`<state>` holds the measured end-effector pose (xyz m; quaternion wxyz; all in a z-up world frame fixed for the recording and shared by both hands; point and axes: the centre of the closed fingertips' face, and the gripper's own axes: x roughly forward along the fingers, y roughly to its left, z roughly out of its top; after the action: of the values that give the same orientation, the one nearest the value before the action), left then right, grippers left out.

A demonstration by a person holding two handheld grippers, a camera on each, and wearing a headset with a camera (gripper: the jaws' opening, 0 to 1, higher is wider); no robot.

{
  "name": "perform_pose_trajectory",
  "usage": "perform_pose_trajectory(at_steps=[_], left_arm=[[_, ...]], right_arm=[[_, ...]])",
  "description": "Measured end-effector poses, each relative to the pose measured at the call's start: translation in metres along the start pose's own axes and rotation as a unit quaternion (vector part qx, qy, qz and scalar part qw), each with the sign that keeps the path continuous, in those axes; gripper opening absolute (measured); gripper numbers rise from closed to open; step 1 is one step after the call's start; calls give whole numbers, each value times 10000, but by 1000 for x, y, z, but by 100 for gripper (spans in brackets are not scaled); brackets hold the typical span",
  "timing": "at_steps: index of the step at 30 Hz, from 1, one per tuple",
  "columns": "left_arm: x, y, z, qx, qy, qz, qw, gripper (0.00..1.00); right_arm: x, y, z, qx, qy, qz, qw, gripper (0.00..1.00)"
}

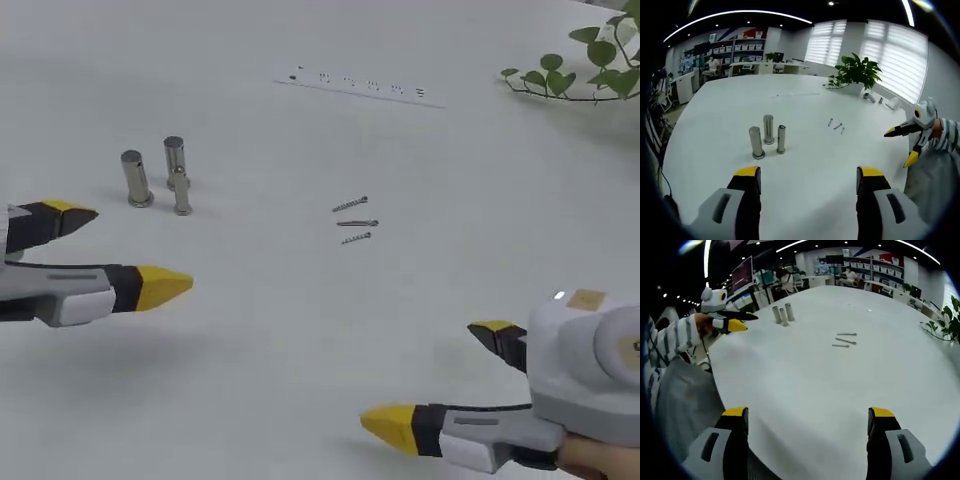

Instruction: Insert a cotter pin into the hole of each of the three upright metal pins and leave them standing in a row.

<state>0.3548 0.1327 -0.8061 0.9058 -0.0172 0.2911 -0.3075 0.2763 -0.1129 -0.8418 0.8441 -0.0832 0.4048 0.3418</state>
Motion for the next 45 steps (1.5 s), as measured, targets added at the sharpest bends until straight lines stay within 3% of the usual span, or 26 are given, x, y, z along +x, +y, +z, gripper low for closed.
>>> perform_pose_trajectory(at_steps=[6, 15, 19, 24, 35, 45], left_arm=[[11, 5, 6, -19, -35, 5, 10000, 76], [25, 20, 15, 110, -141, 397, 9991, 71], [30, 22, 22, 47, -273, 357, 9990, 61], [41, 22, 29, 65, -377, 311, 9988, 57], [64, 23, 33, 13, -351, 304, 9989, 46], [78, 27, 29, 140, -162, 411, 9989, 36]], right_arm=[[2, -2, 0, 52, 22, -16, 10000, 100], [5, -3, -4, 59, 141, 8, 9999, 100], [4, -3, -8, -59, 248, 1, 9997, 100], [3, -5, -7, -14, 224, 0, 9997, 100], [1, -7, -6, 65, 189, -2, 9998, 99], [0, -3, -8, 28, 236, 95, 9997, 99]])
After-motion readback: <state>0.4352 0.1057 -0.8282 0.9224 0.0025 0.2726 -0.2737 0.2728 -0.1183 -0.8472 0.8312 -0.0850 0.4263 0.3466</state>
